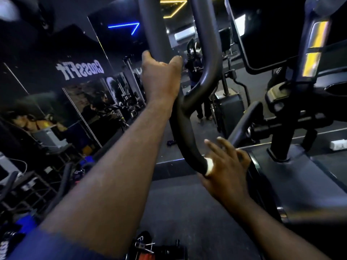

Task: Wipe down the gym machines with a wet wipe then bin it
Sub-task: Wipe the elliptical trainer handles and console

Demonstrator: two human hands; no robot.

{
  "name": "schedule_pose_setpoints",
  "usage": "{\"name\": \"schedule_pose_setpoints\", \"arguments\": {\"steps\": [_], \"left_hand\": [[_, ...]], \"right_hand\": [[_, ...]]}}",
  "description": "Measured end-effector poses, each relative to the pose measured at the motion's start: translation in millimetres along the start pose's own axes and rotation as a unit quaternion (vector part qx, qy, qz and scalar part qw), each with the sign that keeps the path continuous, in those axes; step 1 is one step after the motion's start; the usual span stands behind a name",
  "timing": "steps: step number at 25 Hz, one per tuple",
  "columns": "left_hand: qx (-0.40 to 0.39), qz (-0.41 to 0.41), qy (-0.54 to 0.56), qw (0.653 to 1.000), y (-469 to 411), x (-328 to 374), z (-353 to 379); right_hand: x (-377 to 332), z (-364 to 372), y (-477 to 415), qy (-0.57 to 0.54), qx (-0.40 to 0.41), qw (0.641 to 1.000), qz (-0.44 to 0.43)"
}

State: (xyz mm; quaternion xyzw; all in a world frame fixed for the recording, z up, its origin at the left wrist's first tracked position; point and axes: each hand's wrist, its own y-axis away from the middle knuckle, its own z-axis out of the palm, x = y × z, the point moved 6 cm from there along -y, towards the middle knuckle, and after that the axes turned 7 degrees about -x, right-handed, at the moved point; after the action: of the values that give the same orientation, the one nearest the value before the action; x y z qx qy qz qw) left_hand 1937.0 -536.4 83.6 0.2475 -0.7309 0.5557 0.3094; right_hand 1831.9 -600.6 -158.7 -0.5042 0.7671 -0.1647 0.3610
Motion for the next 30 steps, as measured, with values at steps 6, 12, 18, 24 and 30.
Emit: {"name": "schedule_pose_setpoints", "arguments": {"steps": [6,12,18,24,30], "left_hand": [[-0.018,-0.059,0.053,0.997,25.8,-27.7,0.7],[-0.18,-0.197,0.231,0.936,83.6,-55.1,15.1],[-0.163,-0.183,0.269,0.932,90.0,-60.5,15.8],[-0.179,-0.176,0.267,0.93,91.8,-59.7,14.9],[-0.178,-0.148,0.279,0.932,94.7,-56.0,10.4]], "right_hand": [[83.0,-3.5,-50.4,0.08,0.015,0.992,-0.101],[47.8,14.0,-15.4,0.056,0.027,0.981,-0.183],[174.3,20.0,-131.5,0.196,-0.083,0.975,-0.063],[166.2,21.3,-120.4,0.131,-0.087,0.987,-0.018],[73.0,13.5,-41.9,0.015,-0.052,0.997,-0.057]]}}
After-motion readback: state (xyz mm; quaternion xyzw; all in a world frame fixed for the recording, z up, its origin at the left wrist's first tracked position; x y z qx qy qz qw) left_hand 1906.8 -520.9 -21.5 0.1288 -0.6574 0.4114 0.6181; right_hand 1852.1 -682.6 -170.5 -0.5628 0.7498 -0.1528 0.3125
